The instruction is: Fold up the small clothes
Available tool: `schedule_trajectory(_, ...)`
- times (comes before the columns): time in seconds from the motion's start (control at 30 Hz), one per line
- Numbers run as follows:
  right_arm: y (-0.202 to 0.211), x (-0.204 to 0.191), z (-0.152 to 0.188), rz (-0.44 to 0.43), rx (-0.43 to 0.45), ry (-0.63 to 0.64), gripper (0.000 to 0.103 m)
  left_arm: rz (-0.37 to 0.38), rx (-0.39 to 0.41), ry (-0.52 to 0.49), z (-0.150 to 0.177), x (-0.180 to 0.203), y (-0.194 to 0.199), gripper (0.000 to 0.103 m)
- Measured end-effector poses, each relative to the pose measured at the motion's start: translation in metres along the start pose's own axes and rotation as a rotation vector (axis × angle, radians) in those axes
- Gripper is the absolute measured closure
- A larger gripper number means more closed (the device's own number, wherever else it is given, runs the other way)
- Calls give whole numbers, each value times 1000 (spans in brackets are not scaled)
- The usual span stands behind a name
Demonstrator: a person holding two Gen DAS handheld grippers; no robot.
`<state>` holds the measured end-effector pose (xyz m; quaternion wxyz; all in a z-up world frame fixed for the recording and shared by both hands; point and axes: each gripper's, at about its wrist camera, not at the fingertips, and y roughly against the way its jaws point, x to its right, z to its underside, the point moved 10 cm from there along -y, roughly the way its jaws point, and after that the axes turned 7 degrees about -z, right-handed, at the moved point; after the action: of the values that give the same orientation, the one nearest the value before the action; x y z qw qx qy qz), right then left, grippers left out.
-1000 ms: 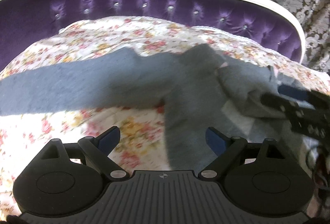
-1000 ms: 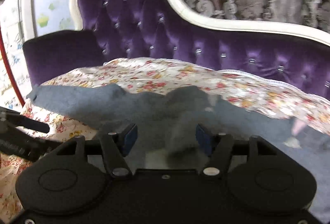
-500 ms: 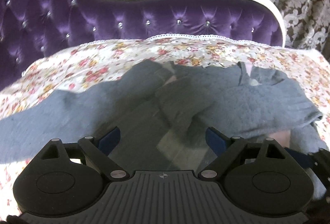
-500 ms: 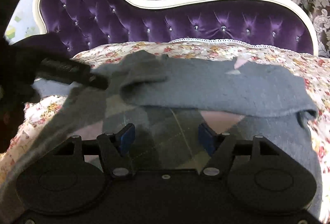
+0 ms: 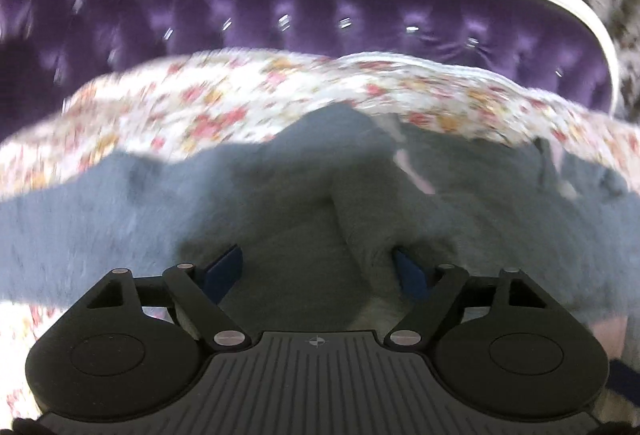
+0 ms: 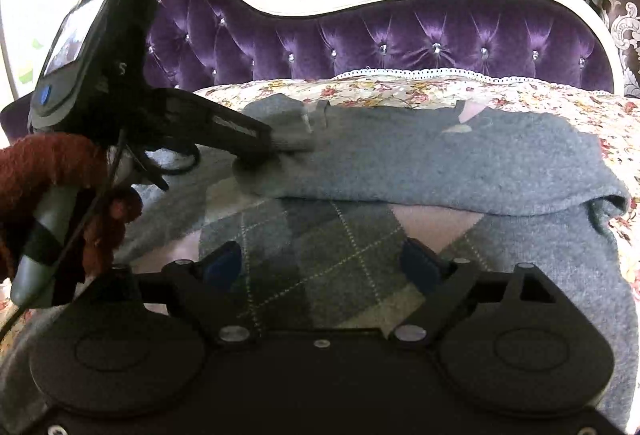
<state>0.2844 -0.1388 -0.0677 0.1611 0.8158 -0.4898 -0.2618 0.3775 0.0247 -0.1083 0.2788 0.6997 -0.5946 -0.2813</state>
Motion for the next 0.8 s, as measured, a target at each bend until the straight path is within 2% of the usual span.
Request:
schedule_trajectory(0.1,0,1,1,-8,4,-6,14,3,-6,34,-1,-16,0,23)
schedule_trajectory(0.27,1,2,0,-16,9,-15,14,77,0,7,-2,-15,6,24)
schedule_trajectory(0.3,1,2,0,-17,9,-16,14,91,3,3,-2,-13,7,25)
schedule_trajectory(0.37,2,2,0,-19,10,-18,14,127,9,3,-3,-9,7,35)
schedule_trajectory(0.5,2,2,0,-20,10,-19,14,156,14,31,-3,-6,6,37)
schedule_trajectory(0.53,2,2,0,-20,10,-19,13,161,14,35,-4,-6,6,41)
schedule_trajectory(0.6,2,2,0,-19,10,-19,13,167,30,39,-4,-8,7,58)
schedule_trajectory(0.67,1,2,0,-20,10,-19,13,156,55,42,-7,-12,9,83)
schedule_trajectory(0.77,0,2,0,-19,10,-19,12,231,54,37,-7,-8,15,102)
schedule_trajectory(0.8,0,2,0,-19,10,-18,12,248,49,37,-7,-6,16,102)
